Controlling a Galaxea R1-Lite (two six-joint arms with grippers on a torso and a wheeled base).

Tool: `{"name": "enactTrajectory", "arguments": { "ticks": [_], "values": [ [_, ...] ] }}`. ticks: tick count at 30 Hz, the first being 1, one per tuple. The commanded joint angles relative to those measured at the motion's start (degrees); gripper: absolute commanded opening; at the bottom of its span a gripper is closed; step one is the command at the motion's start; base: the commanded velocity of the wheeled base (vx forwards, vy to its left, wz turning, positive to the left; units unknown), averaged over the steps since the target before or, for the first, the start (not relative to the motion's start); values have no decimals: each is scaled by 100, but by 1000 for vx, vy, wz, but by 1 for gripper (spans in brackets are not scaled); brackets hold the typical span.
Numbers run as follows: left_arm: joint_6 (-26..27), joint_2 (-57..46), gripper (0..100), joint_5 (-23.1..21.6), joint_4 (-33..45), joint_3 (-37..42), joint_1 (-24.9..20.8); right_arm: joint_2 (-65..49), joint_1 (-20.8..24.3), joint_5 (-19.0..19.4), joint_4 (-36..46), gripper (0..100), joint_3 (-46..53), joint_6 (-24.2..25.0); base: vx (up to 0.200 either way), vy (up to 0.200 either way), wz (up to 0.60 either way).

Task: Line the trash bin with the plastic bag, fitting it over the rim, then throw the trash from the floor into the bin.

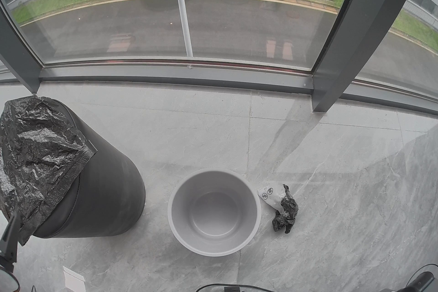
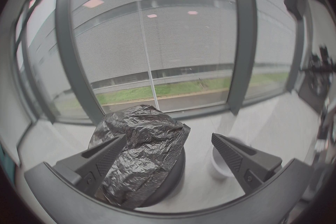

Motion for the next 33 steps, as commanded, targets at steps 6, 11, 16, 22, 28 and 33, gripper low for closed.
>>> {"name": "enactTrajectory", "arguments": {
  "ticks": [6, 11, 16, 22, 28, 33],
  "values": [
    [3653, 2184, 100, 161, -54, -176, -868, 3364, 1077, -190, -2277, 100, -176, 381, 0, 0, 0],
    [4752, 2623, 100, 635, -344, -325, -974, 3901, 1068, -365, -3095, 100, 35, 619, 0, 0, 0],
    [5446, 3194, 100, 776, -1030, -360, -1334, 4015, 1060, -374, -3139, 100, 62, 628, 0, 0, 0],
    [5271, 4214, 100, 1418, -2014, -352, -1940, 4068, 1051, -374, -3147, 100, 70, 628, 0, 0, 0],
    [5244, 4610, 100, 1470, -2216, -290, -1976, 4068, 1016, -365, -3147, 100, 70, 628, 0, 0, 0],
    [5051, 4618, 100, 1954, -2234, -211, -1976, 4155, 989, -365, -3147, 100, 79, 636, 0, 0, 0]
  ]
}}
